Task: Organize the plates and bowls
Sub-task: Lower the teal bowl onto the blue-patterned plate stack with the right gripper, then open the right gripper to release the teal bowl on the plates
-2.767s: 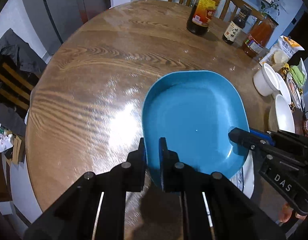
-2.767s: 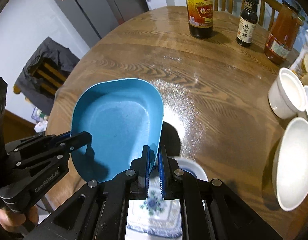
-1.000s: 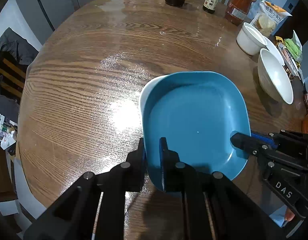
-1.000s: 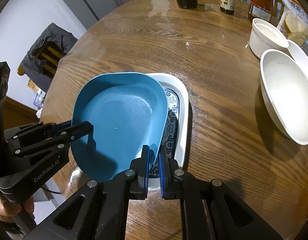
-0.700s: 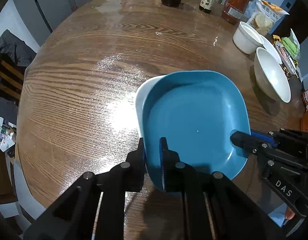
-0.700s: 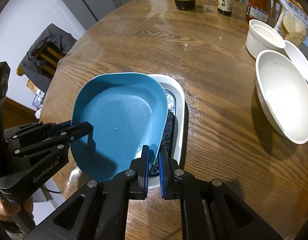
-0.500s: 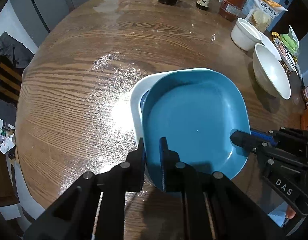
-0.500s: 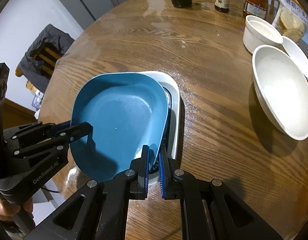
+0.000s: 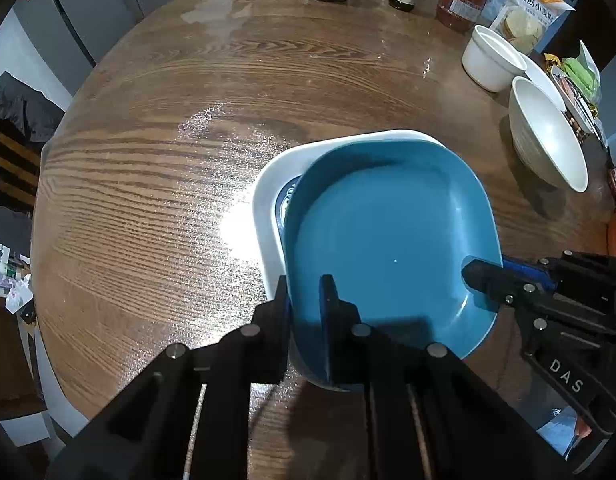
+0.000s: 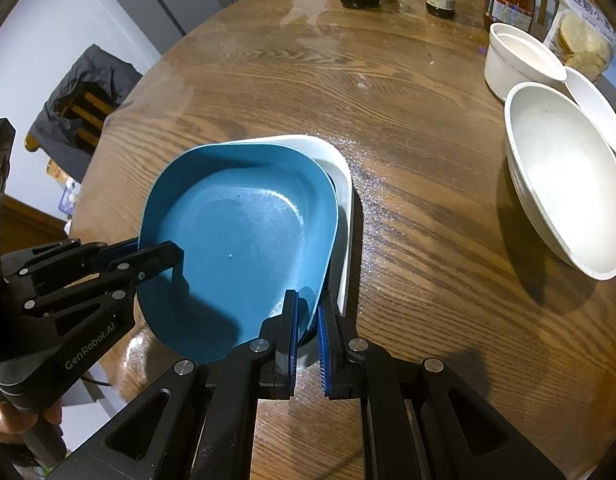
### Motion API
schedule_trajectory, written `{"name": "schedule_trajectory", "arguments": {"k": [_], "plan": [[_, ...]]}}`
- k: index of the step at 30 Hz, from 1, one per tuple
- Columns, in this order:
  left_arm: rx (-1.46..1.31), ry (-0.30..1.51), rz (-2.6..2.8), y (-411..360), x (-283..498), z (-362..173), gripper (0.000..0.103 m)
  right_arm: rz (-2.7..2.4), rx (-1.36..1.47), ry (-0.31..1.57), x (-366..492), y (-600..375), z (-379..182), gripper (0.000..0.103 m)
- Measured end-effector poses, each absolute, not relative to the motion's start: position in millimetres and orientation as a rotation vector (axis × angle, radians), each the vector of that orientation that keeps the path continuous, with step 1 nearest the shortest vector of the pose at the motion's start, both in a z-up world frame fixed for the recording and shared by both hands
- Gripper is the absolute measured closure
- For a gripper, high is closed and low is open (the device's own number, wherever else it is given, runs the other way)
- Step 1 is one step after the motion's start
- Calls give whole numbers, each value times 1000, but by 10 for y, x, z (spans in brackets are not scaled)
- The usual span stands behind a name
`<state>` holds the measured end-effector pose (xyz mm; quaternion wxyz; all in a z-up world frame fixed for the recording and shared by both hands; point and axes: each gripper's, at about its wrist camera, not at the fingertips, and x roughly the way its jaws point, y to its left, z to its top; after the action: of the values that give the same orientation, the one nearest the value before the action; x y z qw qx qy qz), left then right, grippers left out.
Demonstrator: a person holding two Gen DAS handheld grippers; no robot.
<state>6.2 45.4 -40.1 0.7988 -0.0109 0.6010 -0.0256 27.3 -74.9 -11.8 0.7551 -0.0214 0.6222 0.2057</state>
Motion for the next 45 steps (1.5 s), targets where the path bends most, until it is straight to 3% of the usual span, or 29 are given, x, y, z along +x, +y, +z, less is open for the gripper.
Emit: {"name": "schedule_trajectory", "arguments": {"k": [45], "plan": [[-17,1307,-62,393,128,-472,90,418,-65,1358,259,-694,-134,93]]}}
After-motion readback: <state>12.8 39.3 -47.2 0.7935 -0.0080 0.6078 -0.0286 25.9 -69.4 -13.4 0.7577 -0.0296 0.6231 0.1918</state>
